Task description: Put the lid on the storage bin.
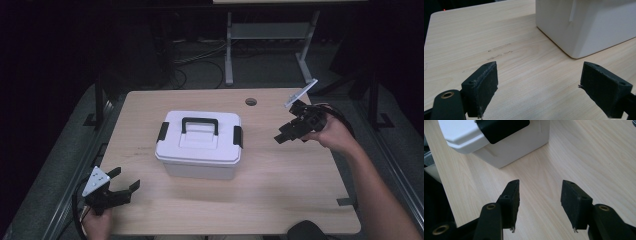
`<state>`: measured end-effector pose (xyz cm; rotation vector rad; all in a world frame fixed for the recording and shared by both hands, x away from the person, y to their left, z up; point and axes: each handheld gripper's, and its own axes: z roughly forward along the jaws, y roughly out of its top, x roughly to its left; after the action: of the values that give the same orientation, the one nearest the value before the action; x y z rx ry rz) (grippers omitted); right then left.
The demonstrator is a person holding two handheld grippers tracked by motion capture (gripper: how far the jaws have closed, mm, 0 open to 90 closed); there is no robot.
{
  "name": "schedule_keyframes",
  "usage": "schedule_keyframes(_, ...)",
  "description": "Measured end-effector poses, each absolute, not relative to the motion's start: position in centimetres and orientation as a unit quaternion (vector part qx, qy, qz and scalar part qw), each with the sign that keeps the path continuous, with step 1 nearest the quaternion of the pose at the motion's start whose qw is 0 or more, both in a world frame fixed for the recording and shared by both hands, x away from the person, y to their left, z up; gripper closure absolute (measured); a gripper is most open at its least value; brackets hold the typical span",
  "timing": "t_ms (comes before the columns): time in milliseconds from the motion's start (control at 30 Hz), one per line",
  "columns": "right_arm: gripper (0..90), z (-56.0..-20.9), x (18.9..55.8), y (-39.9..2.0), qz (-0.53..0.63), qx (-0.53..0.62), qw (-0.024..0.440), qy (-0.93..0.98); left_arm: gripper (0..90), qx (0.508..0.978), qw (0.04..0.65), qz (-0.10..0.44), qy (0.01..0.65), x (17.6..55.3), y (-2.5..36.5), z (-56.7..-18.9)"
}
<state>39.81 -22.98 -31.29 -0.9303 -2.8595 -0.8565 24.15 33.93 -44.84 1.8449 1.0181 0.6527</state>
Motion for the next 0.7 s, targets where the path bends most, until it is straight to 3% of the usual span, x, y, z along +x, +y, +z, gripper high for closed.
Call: schedule_keyframes(700,46.9,-34.5,38.5,-25.2,-0.276,-0.318,0.024,-0.907,13.7,0.747,0.449,0.265,0.412,24.1,33.9,-44.9)
